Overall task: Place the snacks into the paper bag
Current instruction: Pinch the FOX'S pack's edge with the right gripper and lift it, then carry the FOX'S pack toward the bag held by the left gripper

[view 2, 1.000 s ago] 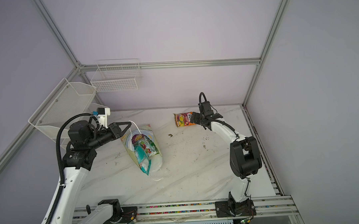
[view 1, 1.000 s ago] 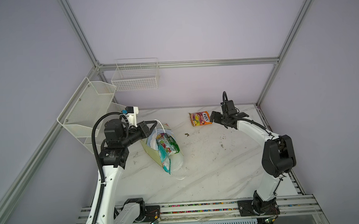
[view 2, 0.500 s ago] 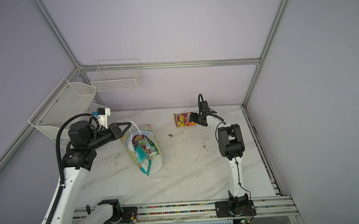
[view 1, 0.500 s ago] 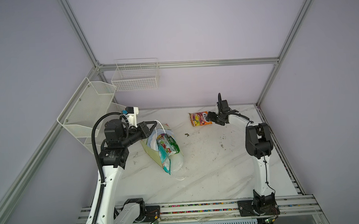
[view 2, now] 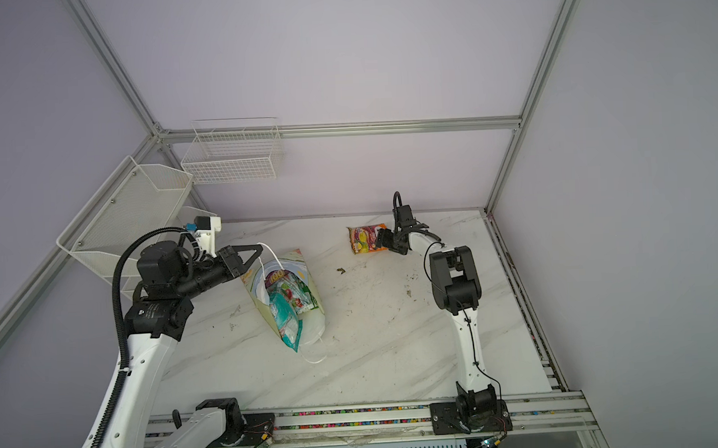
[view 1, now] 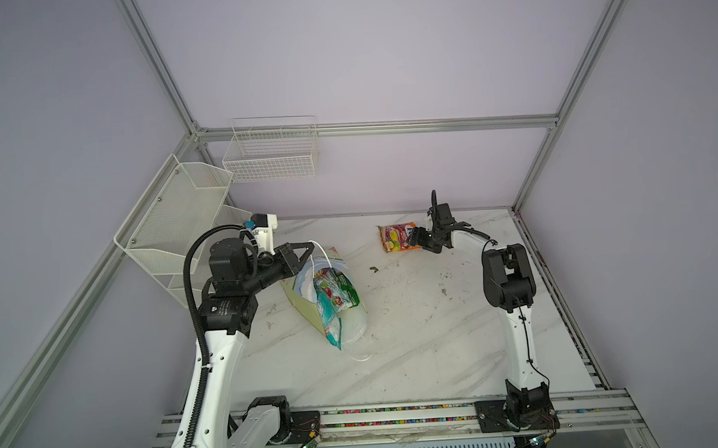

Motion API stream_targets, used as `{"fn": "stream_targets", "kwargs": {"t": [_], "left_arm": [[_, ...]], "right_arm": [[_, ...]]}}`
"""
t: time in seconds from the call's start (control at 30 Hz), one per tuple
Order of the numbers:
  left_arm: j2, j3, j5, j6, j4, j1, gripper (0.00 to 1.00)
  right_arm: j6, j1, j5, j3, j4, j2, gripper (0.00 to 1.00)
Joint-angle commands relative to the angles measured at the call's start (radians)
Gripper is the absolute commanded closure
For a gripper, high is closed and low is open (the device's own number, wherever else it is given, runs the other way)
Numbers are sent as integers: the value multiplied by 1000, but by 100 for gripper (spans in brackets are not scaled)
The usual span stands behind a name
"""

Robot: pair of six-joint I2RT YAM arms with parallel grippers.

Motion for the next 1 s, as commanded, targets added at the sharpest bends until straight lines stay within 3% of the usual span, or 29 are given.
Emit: {"fn": "stream_targets", "kwargs": {"t": [0.0, 0.13, 0.37, 0.6, 0.97], "left_arm": [[-2, 120, -7, 15, 50, -2, 94], [-3, 128, -9, 17, 47, -2, 94], [2, 141, -4, 16, 43, -2, 94], [1, 171, 6, 15, 31, -4, 94], [44, 287, -37, 39, -9, -68, 94]], "right_arm": [[9, 3, -59, 16, 18, 49, 29], [20, 3, -83, -12, 50, 47, 45], [32, 3, -86, -42, 93, 10, 100], [50, 2, -98, -101, 131, -92, 100], [112, 3, -107, -328, 236, -532, 100]]}}
